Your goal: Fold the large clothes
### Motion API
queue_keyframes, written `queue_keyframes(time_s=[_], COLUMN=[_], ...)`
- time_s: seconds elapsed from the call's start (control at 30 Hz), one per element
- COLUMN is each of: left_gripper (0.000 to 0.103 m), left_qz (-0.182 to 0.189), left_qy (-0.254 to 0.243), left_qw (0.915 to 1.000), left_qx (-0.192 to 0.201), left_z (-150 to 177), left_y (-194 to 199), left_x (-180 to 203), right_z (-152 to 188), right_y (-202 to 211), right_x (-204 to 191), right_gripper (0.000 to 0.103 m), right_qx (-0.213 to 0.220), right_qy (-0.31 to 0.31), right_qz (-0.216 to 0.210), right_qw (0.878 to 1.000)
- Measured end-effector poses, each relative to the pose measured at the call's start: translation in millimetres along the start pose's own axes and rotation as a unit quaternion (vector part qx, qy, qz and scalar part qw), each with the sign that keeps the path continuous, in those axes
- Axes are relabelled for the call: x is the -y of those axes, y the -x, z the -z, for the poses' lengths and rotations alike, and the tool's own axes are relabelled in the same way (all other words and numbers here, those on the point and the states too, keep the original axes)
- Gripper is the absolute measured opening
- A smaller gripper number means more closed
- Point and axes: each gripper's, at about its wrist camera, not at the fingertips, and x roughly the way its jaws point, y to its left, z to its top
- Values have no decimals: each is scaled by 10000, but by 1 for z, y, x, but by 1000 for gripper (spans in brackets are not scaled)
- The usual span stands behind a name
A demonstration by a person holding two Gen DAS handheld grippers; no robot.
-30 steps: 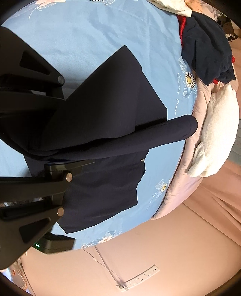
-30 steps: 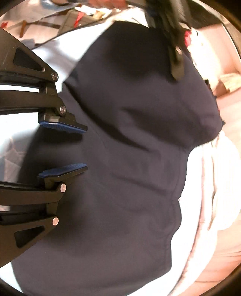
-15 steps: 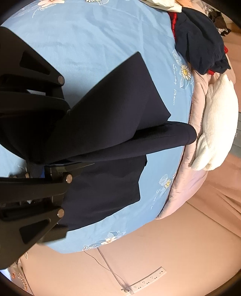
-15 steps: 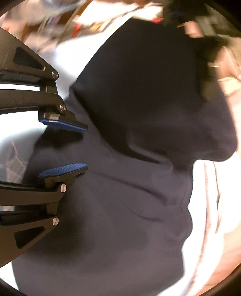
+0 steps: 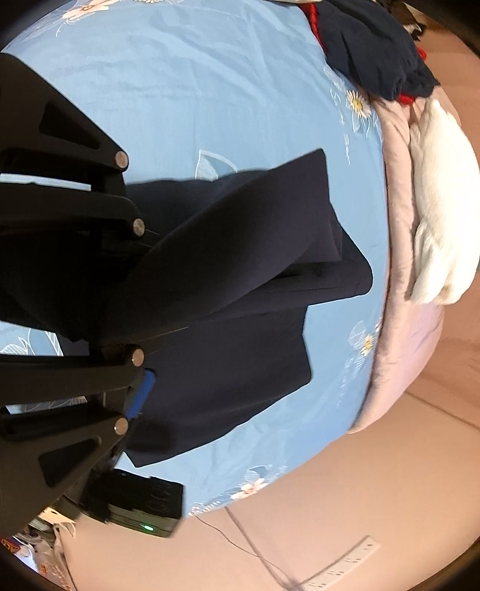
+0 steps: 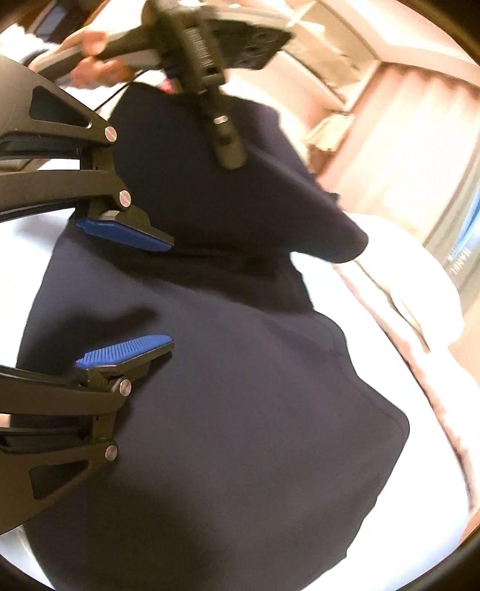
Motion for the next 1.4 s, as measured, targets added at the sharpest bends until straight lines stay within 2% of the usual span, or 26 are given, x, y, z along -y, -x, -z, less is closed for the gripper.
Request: queue_keyframes(time_s=[0.1,0.17,0.2,0.33,0.4,0.47,0.5,0.63,0.67,0.7,0.73,0.77,0.9,1.0,1.13,1.27,1.3,1.37,1.4], left_gripper=[33,51,51,51,51,51,51,53,53,53,53,53,53,53,53,54,54,54,54], left_qz=[121,391,687,1490,1741,2001,2171,2348,2493,2722,2763,2676,1731,1298,1107,1072,1120,1184,1211], left_qy=[-57,-58,36,198,240,296,361,629,747,1003,1176,1332,1371,1335,1323,1242,1236,1283,1303], left_qw=[9996,9980,9957,9850,9815,9772,9741,9700,9655,9568,9536,9540,9751,9824,9850,9864,9859,9844,9838], left_qx=[-267,-492,-615,-848,-767,-644,-514,-38,73,207,225,247,212,122,66,-112,-157,-200,-204], left_z=[1,0,0,-1,0,2,3,9,12,16,20,25,43,60,78,91,95,97,98], left_y=[-16,-27,-32,-41,-36,-26,-16,11,15,18,17,15,10,6,-1,-13,-16,-21,-23], left_x=[12,19,21,27,27,23,16,-11,-21,-35,-43,-53,-74,-87,-96,-108,-109,-114,-116], right_z=[-14,-22,-26,-29,-29,-15,-17,-5,8,10,12,12,8,5,-2,-9,-10,-13,-14], right_y=[0,-3,-3,-8,-9,2,1,-5,1,1,8,8,-7,-15,-30,-51,-54,-59,-62], right_x=[20,35,43,61,64,62,61,46,49,44,43,39,20,12,4,-5,-6,-7,-7], right_gripper=[56,56,56,57,63,66,67,76,78,82,84,84,85,85,85,85,83,69,54], right_qx=[135,150,142,239,325,348,344,243,230,215,209,186,-77,-293,-506,-747,-801,-838,-882], right_qy=[-471,-824,-1024,-1570,-1749,-1830,-1810,-1564,-1467,-1349,-1295,-1208,-937,-677,-510,-340,-242,-95,-72], right_qz=[-359,-629,-817,-1348,-1553,-1682,-1677,-1675,-1646,-1608,-1584,-1575,-1495,-1306,-1119,-1003,-953,-805,-755], right_qw=[9982,9945,9913,9781,9717,9680,9685,9731,9751,9775,9786,9799,9843,9887,9911,9916,9919,9932,9932])
